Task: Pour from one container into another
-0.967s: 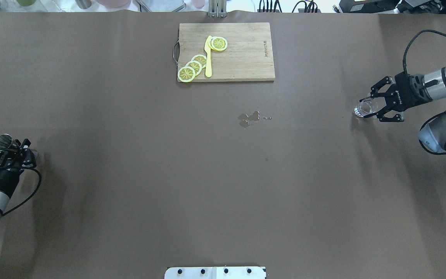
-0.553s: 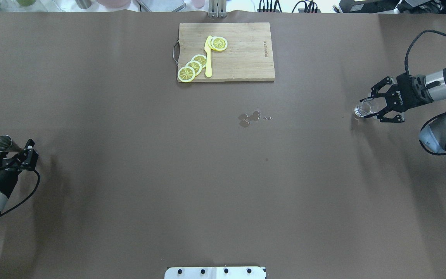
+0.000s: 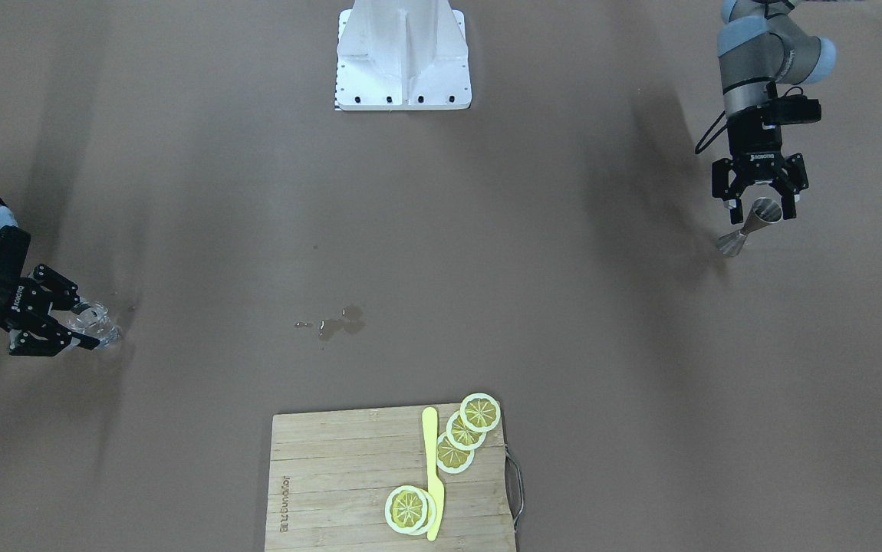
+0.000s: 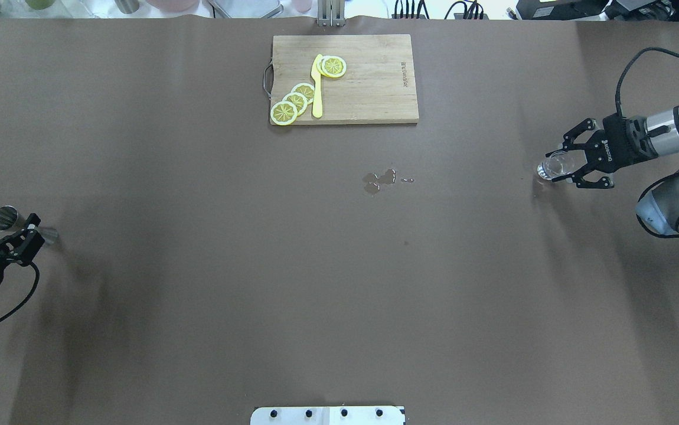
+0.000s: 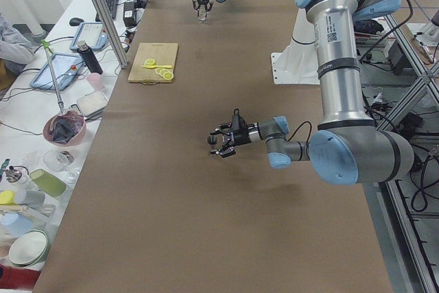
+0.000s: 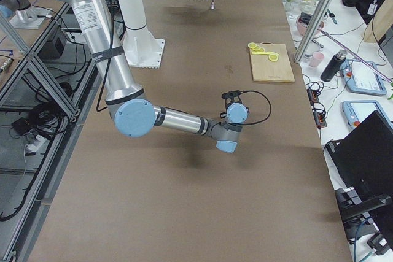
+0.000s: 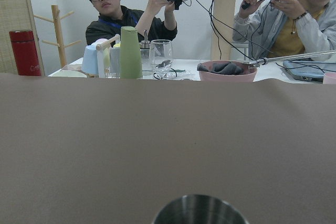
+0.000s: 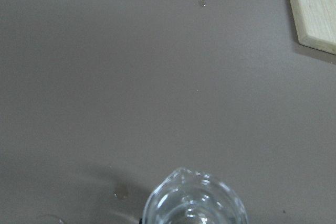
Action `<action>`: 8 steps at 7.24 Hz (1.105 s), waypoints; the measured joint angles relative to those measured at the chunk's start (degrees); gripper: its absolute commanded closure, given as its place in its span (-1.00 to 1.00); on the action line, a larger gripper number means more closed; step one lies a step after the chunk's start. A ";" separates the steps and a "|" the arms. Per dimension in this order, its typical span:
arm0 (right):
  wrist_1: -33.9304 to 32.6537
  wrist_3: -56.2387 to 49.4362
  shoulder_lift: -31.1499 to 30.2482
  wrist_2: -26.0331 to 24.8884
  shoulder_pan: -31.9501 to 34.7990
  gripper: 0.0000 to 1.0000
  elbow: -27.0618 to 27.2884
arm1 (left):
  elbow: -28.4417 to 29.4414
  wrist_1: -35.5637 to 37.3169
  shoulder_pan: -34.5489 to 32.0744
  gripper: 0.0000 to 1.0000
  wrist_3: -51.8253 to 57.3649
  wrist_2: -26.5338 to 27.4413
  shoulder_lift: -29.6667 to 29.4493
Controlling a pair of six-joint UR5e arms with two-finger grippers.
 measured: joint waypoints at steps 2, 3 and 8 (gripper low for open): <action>-0.04 0.37 0.12 -0.08 -0.18 0.95 -0.05 | -4.48 0.78 1.23 -0.97 -0.02 -0.26 2.76; -0.05 1.00 0.14 -0.09 -0.21 0.68 -0.06 | -6.67 1.13 1.26 -0.97 -0.02 -1.96 4.43; 0.01 4.15 0.42 -0.15 -0.47 -0.86 -0.06 | -15.58 2.88 -7.10 -0.97 9.91 -21.45 8.41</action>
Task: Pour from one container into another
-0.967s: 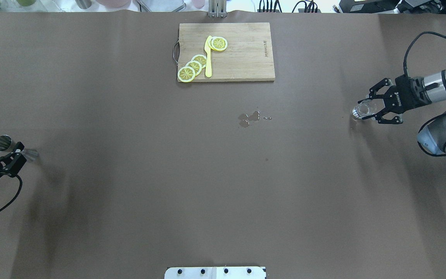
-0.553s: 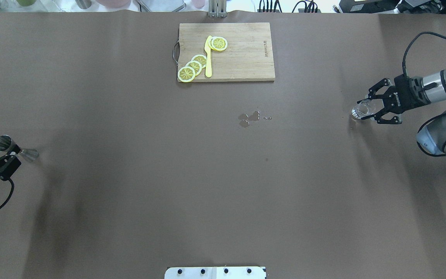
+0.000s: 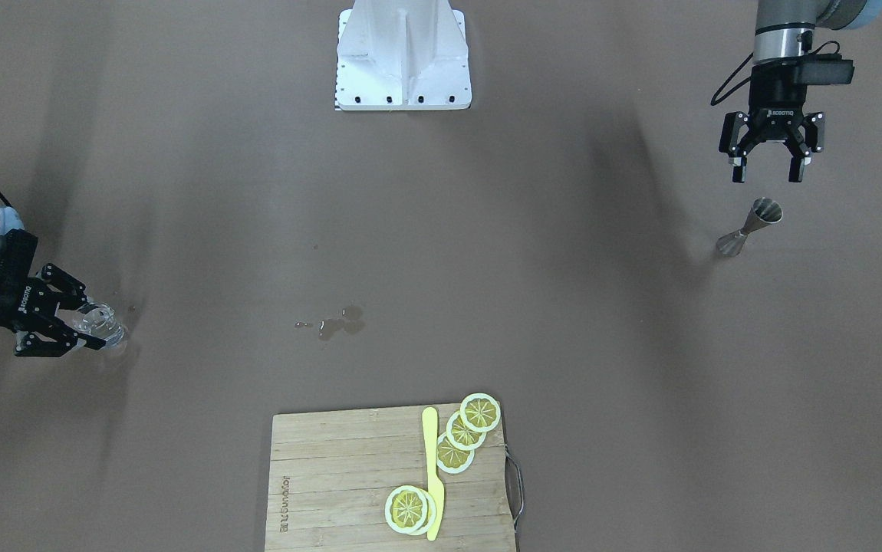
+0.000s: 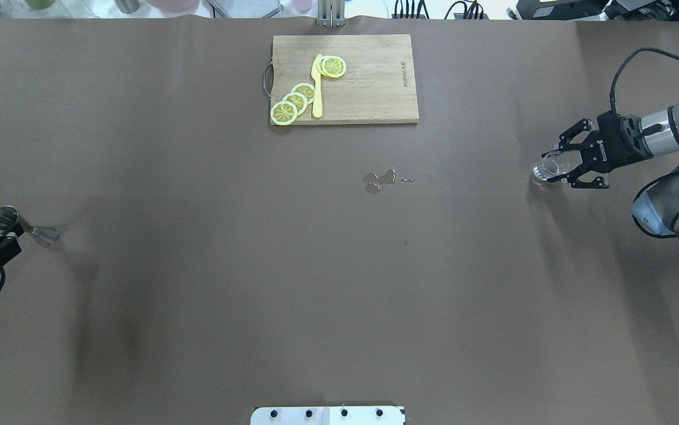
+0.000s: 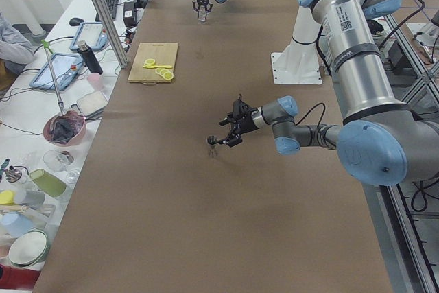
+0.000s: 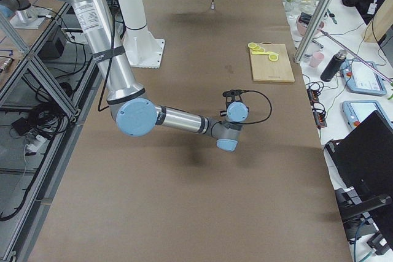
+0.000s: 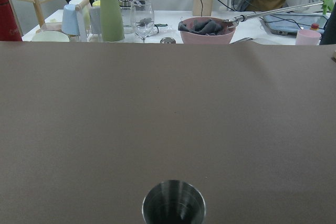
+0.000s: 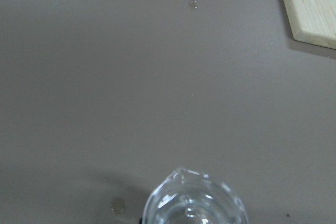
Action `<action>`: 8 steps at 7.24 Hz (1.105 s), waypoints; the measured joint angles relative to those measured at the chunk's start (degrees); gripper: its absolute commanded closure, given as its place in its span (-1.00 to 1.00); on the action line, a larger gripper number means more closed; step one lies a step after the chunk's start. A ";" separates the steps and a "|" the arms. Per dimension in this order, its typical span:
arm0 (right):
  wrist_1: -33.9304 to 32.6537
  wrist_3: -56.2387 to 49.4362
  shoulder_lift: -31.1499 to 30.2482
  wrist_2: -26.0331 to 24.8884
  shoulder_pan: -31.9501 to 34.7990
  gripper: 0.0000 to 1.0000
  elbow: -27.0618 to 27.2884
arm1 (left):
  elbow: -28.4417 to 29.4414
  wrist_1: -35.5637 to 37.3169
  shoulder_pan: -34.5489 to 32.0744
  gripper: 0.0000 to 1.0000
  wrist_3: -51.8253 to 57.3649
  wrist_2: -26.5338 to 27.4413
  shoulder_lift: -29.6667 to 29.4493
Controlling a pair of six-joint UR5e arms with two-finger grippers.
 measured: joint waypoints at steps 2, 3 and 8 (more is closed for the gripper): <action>0.03 0.17 0.01 -0.02 -0.08 -0.98 0.05 | -0.88 0.54 -7.38 -0.97 6.77 -9.08 -2.82; 0.03 0.19 0.01 -0.02 -0.12 -0.98 0.04 | -1.02 1.30 -9.00 -0.97 8.52 -11.14 -3.99; -0.02 0.71 0.18 -0.17 -0.22 -0.99 0.13 | 0.79 12.00 -31.39 -0.97 24.04 -41.39 -14.74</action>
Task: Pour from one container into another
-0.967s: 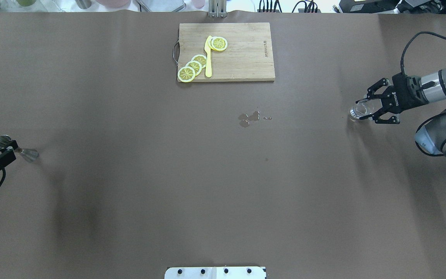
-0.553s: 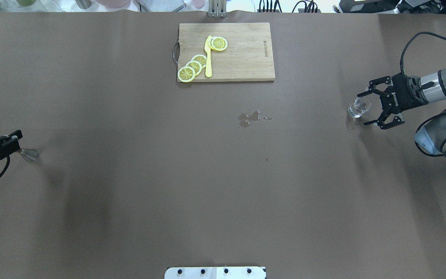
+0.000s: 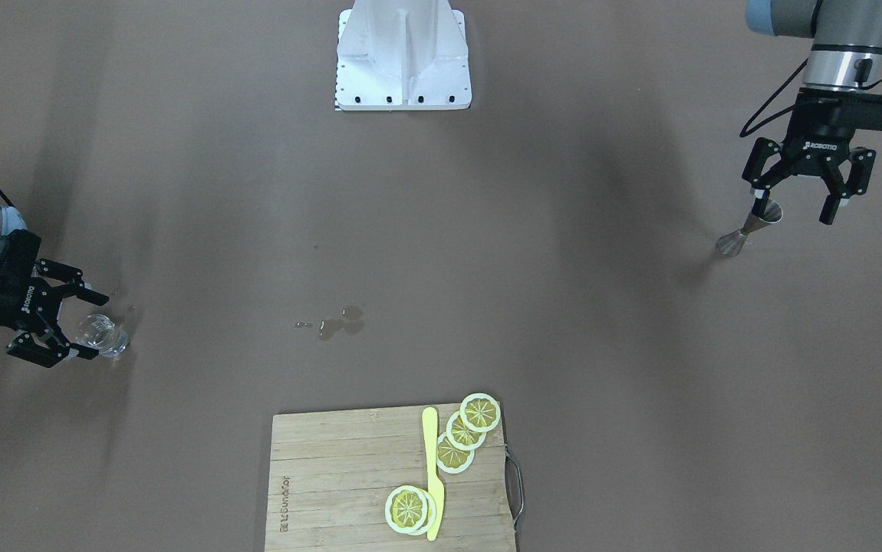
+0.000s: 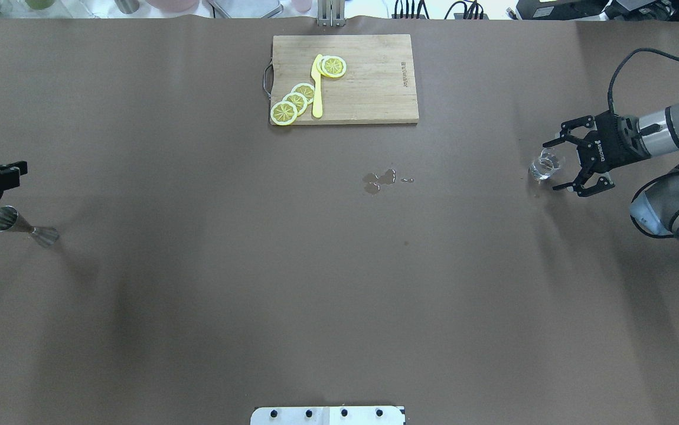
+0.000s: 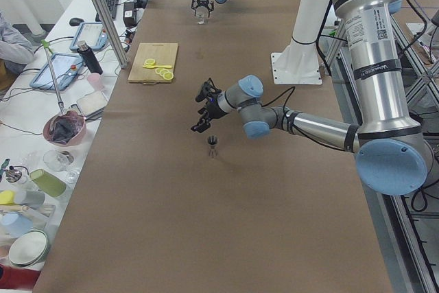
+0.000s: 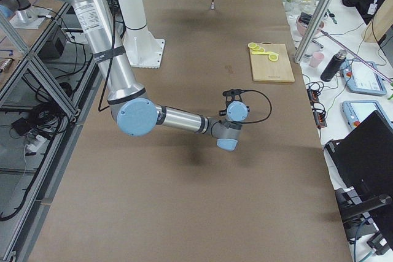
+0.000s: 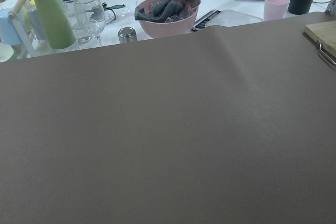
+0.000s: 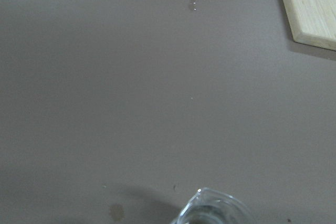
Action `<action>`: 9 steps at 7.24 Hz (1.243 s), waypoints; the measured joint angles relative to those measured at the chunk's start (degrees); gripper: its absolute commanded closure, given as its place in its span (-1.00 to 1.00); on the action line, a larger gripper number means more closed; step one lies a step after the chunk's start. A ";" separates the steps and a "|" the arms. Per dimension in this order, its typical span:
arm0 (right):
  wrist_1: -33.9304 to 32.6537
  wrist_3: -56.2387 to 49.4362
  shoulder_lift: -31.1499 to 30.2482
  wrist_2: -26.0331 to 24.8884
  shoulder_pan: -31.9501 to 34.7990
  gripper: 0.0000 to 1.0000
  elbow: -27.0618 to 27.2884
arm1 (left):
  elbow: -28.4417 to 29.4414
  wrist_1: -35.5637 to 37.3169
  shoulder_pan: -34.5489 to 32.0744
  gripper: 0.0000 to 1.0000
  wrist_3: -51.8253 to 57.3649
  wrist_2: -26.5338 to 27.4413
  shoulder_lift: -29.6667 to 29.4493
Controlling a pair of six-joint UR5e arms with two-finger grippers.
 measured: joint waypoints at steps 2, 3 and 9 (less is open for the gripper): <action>-0.03 3.25 0.41 0.03 0.06 -0.99 0.21 | 4.39 11.17 -15.13 -0.97 1.31 -22.65 -6.14; -0.03 5.65 0.53 0.08 0.06 -0.99 0.37 | 6.18 17.10 -19.28 -0.97 1.49 -29.35 -7.93; -0.02 18.26 1.29 0.58 0.48 -1.00 2.45 | 7.48 51.18 -34.37 -0.97 42.56 -33.84 -9.77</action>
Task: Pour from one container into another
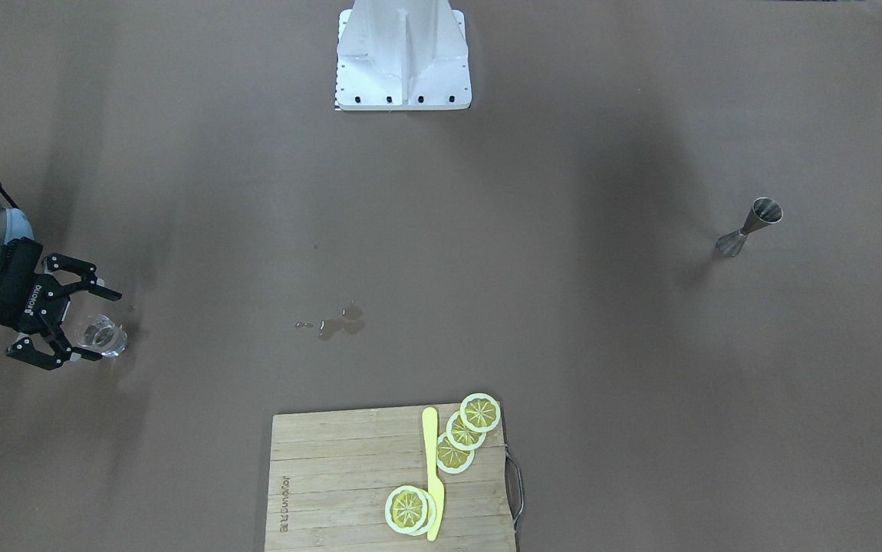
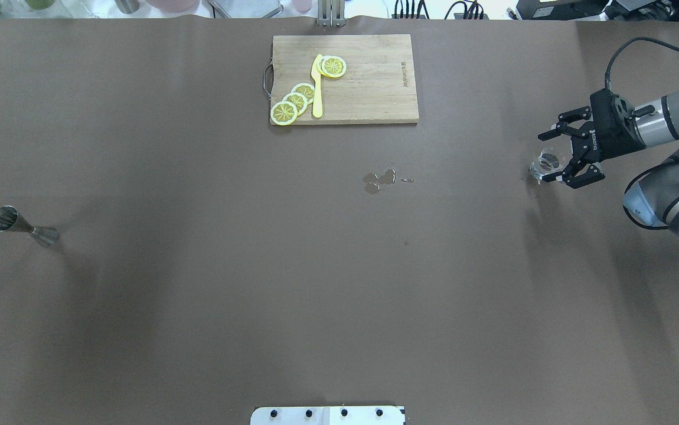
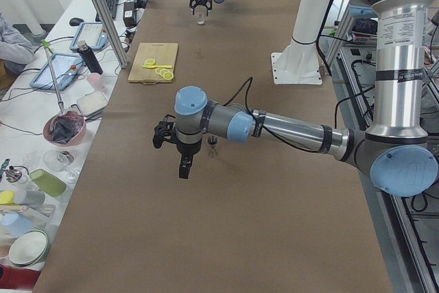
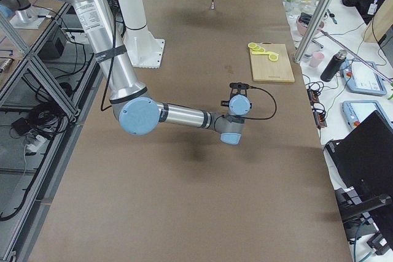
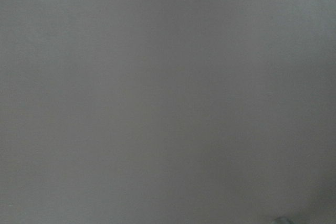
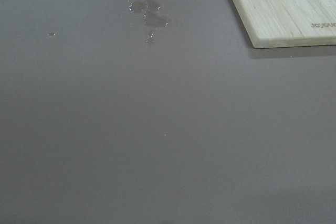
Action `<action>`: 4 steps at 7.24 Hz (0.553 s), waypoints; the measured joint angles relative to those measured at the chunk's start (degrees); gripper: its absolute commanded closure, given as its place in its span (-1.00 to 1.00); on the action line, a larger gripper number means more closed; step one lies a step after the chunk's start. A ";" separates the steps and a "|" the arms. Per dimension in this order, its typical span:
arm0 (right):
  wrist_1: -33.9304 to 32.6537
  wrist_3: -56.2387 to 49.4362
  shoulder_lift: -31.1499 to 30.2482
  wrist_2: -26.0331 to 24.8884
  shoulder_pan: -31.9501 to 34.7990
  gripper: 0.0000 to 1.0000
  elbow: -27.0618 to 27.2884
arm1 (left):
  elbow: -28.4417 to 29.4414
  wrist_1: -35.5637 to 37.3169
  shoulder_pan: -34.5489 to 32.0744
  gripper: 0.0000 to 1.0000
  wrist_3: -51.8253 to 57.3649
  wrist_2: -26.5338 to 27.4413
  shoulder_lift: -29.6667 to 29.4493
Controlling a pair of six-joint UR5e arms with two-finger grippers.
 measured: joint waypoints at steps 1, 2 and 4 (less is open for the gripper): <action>-0.09 2.70 0.72 -0.03 0.38 -1.00 0.46 | 0.47 2.63 -2.49 -0.97 5.84 0.05 0.30; -0.24 6.36 1.76 -0.17 1.00 -1.00 0.88 | 0.95 3.43 -4.06 -0.97 8.45 -0.10 0.89; -1.10 15.15 4.36 -0.34 3.99 -1.00 1.82 | 1.42 3.65 -5.43 -0.97 9.66 -0.20 2.42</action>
